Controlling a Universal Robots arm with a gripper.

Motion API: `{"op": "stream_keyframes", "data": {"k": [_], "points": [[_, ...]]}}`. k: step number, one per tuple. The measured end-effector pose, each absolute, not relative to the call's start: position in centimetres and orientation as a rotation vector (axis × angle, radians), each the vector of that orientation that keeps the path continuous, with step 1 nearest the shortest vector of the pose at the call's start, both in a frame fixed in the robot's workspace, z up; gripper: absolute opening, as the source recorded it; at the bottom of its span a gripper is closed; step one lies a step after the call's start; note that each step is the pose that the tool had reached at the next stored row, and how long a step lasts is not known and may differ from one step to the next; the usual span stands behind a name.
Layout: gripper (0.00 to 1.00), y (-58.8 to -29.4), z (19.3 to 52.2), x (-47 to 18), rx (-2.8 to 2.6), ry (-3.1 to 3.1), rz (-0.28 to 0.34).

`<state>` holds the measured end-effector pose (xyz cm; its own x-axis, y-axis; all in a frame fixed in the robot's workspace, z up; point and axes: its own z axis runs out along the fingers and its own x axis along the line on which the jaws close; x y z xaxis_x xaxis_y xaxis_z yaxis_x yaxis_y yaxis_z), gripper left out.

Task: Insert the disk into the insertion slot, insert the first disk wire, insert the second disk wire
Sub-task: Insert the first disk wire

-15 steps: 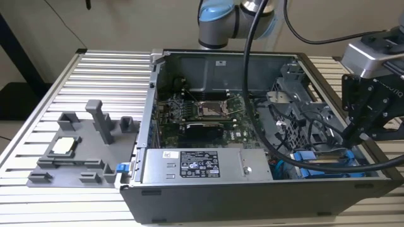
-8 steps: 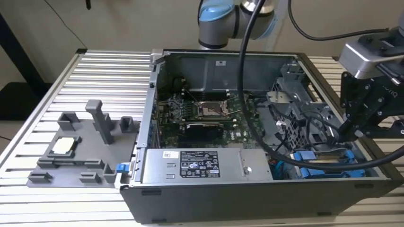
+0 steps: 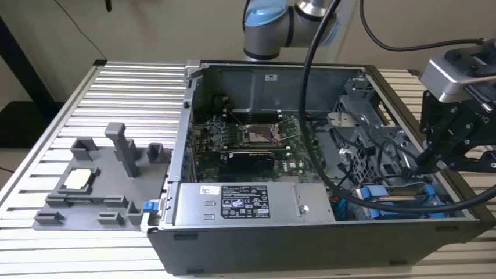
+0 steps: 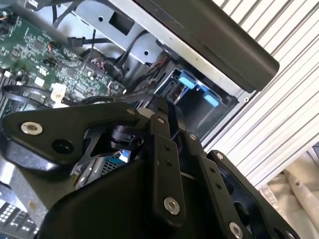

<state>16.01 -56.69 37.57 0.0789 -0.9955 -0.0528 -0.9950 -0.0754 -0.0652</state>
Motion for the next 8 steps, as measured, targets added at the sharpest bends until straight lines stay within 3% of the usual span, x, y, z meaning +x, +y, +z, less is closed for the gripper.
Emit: {"op": "stream_keyframes", "data": {"k": [8], "points": [[0.19,-56.83,36.9,16.06,-2.227,2.064,0.022]]}}
